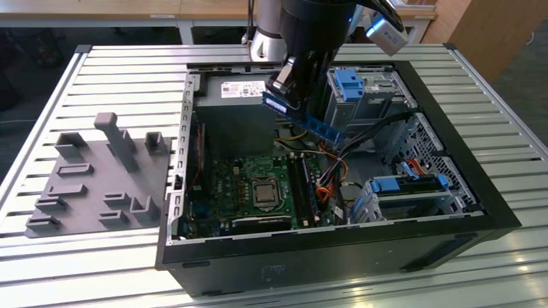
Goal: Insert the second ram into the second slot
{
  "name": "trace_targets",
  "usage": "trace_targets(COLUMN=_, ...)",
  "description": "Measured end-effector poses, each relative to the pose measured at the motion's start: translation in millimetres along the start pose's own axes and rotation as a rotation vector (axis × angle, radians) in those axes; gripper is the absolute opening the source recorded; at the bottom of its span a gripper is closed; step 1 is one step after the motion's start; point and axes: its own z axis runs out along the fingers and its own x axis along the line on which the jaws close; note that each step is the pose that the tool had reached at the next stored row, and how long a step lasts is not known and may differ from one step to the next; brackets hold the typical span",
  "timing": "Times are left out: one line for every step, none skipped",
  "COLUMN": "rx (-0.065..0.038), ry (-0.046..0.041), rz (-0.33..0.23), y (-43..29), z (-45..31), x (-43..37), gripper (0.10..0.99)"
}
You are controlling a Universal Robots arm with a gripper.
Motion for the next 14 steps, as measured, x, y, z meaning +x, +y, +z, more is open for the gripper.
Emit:
trace_targets(rx=0.000, ry=-0.0002, rz=0.007, y=0.0, z=0.0, x=0.0, gripper=0.137)
trace_targets(rx=0.000, ry=-0.0005, rz=0.015, y=0.0, z=0.0, x=0.0, gripper=0.137)
trace_targets(rx=0.000, ry=-0.0007, rz=0.021, y=0.0, z=0.0, x=0.0, gripper=0.137)
trace_targets(rx=0.000, ry=-0.0010, rz=0.029, y=0.0, z=0.0, x=0.0, gripper=0.137)
trace_targets(rx=0.000, ry=-0.0012, rz=0.036, y=0.0, z=0.1, x=0.0, gripper=0.137)
trace_targets(rx=0.000, ry=-0.0014, rz=0.043, y=0.0, z=0.1, x=0.0, gripper=0.137)
trace_targets(rx=0.000, ry=-0.0017, rz=0.048, y=0.0, z=0.1, x=0.0, gripper=0.137)
trace_targets(rx=0.000, ry=-0.0019, rz=0.053, y=0.0, z=0.1, x=0.0, gripper=0.137)
trace_targets(rx=0.000, ry=-0.0020, rz=0.057, y=0.0, z=0.1, x=0.0, gripper=0.137)
trace_targets(rx=0.000, ry=-0.0022, rz=0.061, y=0.0, z=0.1, x=0.0, gripper=0.137)
trace_targets(rx=0.000, ry=-0.0023, rz=0.065, y=0.0, z=0.1, x=0.0, gripper=0.137)
trace_targets(rx=0.000, ry=-0.0024, rz=0.069, y=0.0, z=0.1, x=0.0, gripper=0.137)
trace_targets(rx=0.000, ry=-0.0026, rz=0.073, y=0.0, z=0.1, x=0.0, gripper=0.137)
trace_targets(rx=0.000, ry=-0.0027, rz=0.077, y=0.0, z=0.1, x=0.0, gripper=0.137)
